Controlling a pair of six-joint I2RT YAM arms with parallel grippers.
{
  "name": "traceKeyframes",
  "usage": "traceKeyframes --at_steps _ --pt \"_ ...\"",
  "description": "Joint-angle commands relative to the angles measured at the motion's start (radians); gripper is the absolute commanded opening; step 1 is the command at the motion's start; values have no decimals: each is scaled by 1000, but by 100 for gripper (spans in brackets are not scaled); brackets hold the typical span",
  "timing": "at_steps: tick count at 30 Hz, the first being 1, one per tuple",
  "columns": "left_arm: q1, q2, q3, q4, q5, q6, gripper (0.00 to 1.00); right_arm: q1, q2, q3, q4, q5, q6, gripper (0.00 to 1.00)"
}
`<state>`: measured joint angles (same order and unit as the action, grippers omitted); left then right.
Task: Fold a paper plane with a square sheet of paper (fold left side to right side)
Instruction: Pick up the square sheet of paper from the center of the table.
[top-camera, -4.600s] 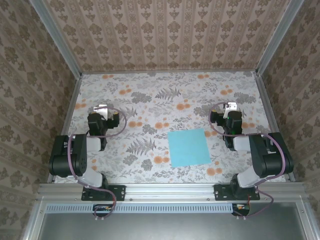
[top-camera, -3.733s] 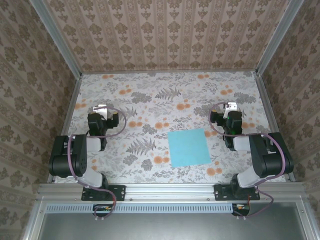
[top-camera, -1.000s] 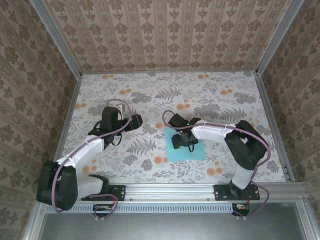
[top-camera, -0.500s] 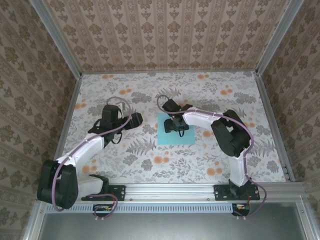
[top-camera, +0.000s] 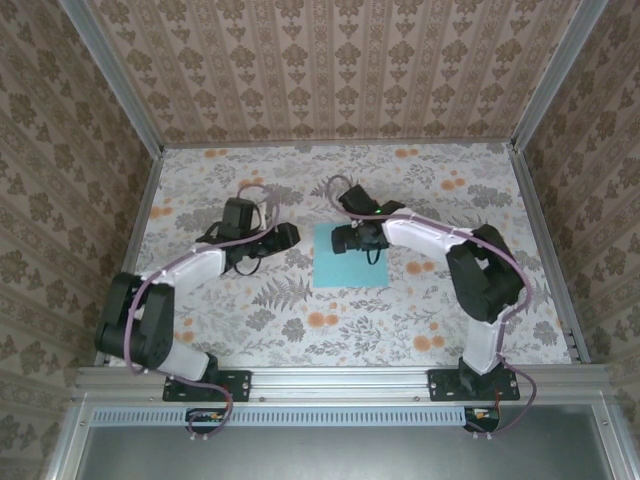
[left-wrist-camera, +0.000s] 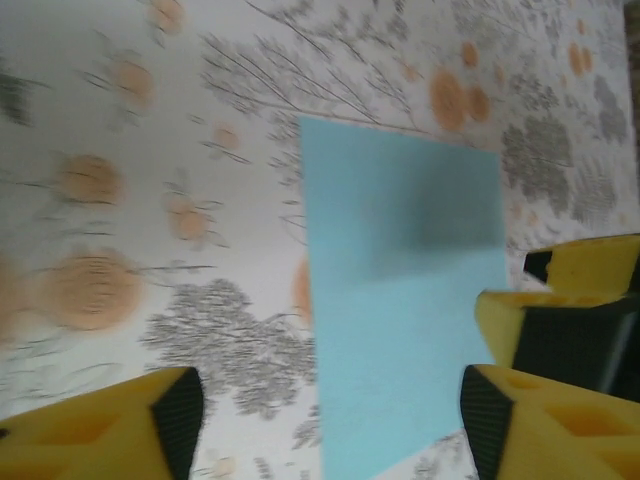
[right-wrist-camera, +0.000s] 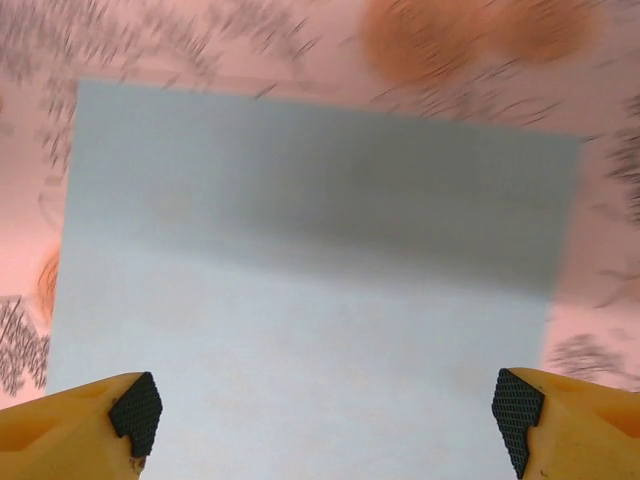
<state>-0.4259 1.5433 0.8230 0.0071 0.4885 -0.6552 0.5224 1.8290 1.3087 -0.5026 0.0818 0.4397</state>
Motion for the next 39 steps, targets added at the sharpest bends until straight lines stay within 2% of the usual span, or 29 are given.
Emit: traceKeyframes --at_steps 1,5,11,26,39 --pt "-61 72 42 55 80 -54 59 -53 -3 -20 -8 11 -43 93" --pt "-105 159 72 67 80 -89 55 -80 27 -4 -5 12 -57 99" --pt "-131 238 121 17 79 -86 47 -91 94 28 -2 4 -55 100" --pt "-140 326 147 -61 56 -87 35 -85 164 25 16 -71 -3 100" --pt "-142 357 152 -66 51 -96 26 -26 171 24 18 -139 34 99"
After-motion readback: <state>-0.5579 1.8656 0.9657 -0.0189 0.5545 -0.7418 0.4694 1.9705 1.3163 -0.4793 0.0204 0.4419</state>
